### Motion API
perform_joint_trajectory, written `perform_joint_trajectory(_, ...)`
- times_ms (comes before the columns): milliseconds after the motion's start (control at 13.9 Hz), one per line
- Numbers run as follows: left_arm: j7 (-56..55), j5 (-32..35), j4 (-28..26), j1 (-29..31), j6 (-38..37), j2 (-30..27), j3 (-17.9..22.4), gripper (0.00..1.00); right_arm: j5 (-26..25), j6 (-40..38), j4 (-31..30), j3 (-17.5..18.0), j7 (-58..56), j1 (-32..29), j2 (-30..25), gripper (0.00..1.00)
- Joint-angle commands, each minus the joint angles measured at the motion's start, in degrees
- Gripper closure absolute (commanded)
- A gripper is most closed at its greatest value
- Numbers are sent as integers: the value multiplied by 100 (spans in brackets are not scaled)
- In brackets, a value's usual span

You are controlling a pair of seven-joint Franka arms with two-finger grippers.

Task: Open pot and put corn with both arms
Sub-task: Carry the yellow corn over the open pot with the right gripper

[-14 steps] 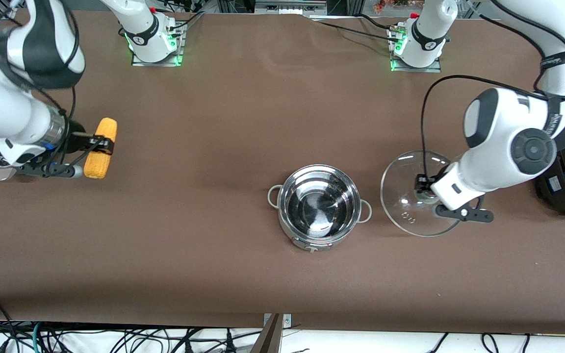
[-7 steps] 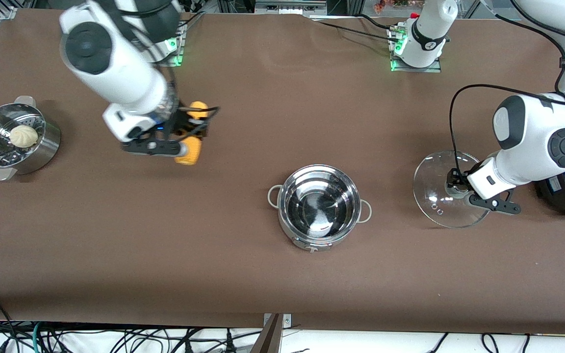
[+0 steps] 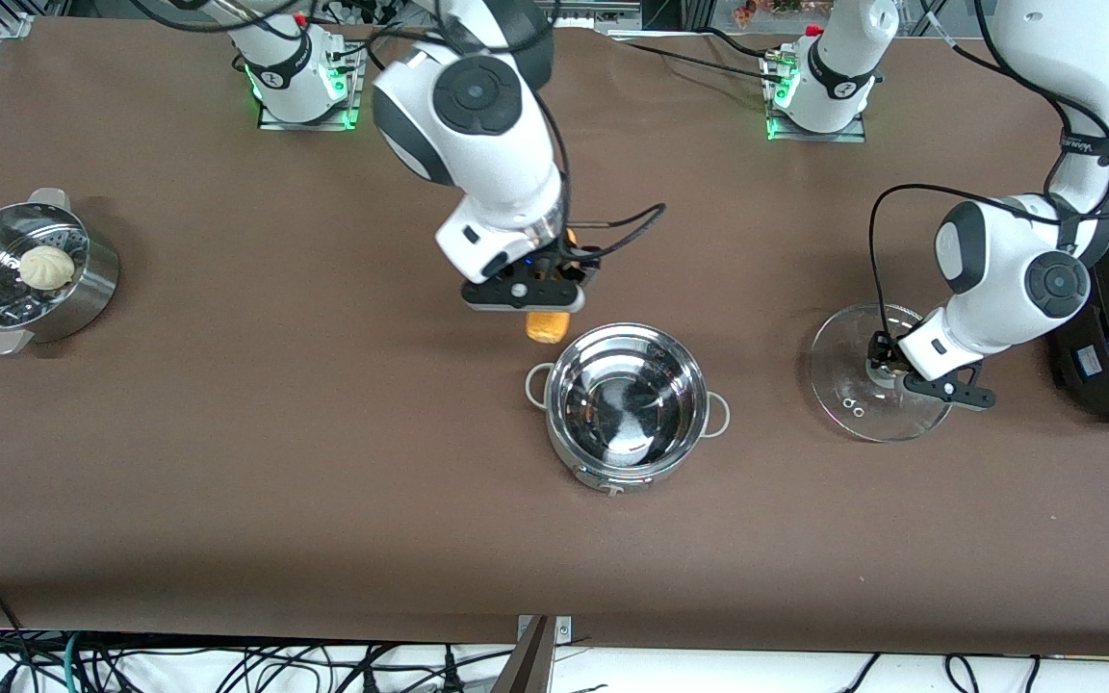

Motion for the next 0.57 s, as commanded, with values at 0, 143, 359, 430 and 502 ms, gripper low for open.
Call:
perform_joint_trajectory(0, 131, -105, -56, -10, 289, 89, 11, 100, -95, 582, 416, -106, -10, 96, 509, 100)
perform_joint_trajectory(143, 131, -122, -82, -10, 352, 142, 11, 100, -112, 1258, 425, -141, -36, 96, 808, 100)
perform_joint_trajectory(359, 122, -131, -91, -10, 352, 221, 11, 81, -121, 1989, 477, -308, -115, 184, 1073, 100)
perform_joint_trajectory(430, 122, -131, -91, -10, 352, 221, 11, 71, -121, 2034, 600, -387, -124, 254, 1186, 100)
perform_joint_trajectory(502, 122, -131, -100, -10, 352, 221, 11, 54, -121, 2035, 758, -474, -220, 341, 1292, 100)
